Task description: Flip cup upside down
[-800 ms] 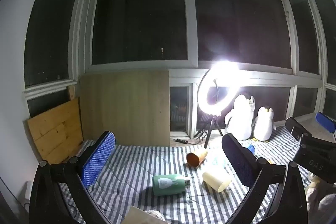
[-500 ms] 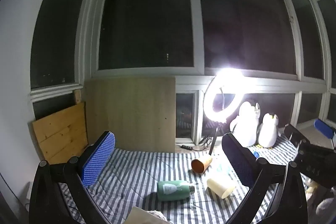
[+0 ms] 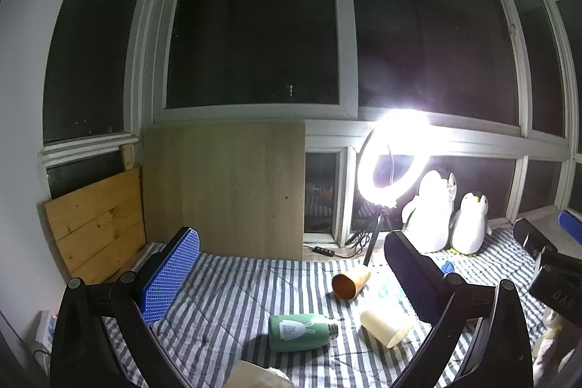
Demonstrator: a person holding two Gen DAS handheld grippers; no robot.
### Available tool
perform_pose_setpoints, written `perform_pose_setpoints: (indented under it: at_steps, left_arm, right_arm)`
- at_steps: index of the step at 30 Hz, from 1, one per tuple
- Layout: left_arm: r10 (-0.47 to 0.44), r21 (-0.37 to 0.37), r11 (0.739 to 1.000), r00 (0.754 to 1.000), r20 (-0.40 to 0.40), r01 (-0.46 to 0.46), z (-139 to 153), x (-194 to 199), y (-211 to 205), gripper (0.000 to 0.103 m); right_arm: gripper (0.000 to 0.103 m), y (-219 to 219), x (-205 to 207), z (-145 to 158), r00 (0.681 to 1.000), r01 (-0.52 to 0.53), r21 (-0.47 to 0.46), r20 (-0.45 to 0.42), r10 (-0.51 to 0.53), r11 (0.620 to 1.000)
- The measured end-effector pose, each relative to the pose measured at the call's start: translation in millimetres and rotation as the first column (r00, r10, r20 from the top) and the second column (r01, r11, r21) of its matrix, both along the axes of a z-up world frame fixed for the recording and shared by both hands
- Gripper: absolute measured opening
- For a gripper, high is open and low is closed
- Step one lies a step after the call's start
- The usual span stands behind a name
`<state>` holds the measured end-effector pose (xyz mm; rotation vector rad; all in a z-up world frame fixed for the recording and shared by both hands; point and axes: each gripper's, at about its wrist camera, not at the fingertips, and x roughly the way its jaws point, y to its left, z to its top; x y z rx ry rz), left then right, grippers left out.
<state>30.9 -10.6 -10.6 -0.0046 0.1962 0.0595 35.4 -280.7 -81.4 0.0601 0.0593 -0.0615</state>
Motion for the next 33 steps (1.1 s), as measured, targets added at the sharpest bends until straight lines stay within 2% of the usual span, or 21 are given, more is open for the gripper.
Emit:
perform_pose_setpoints:
  at_steps: [8,33]
  left_arm:
    - [0.009,0.005,1.0,1.0,-0.001,-0.009,-1.5,10.9,-3.9,0.103]
    - [-0.006,0.003,1.0,1.0,0.013,0.006,-0.9,11.2,-1.4,0.103]
  right_arm:
    - [0.102,-2.6,5.6,-3.0,1.0,0.005,0.01,-0.009,-0.005,1.0]
    - [0.102,-1.4,9.2,-2.0,1.0,0.01,0.003,-0.015,-0.01,1.0]
